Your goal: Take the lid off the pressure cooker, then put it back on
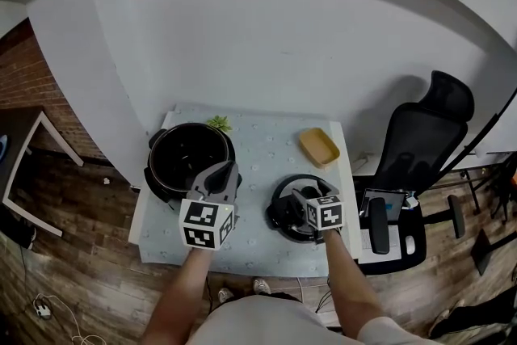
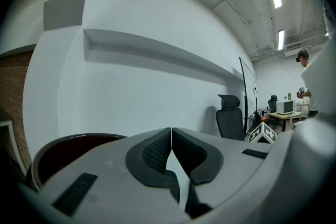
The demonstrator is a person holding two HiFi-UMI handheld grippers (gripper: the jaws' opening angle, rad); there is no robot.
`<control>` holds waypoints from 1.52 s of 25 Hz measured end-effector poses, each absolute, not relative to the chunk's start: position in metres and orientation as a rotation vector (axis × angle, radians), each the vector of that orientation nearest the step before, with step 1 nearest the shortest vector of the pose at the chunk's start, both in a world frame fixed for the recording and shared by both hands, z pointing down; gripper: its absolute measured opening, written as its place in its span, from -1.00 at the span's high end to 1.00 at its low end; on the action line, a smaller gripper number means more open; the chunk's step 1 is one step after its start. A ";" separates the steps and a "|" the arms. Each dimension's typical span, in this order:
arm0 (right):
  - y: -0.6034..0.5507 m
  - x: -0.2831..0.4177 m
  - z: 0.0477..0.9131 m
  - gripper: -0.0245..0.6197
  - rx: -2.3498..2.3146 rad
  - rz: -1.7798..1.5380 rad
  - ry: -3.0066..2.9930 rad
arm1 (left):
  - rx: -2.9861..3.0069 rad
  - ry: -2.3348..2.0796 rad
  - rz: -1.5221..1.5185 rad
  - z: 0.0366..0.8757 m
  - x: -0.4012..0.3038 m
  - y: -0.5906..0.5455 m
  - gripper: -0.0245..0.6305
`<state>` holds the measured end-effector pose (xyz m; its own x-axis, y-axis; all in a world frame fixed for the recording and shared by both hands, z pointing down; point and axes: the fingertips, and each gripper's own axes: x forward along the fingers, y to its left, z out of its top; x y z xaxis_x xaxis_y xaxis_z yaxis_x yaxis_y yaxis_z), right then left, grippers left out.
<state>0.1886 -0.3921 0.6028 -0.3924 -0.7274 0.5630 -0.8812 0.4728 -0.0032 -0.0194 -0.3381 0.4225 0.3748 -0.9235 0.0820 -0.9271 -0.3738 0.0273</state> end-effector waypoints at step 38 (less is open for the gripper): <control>-0.412 0.210 0.498 0.06 1.471 0.337 -2.207 | 2.534 -1.797 0.047 0.405 -0.048 -0.329 0.88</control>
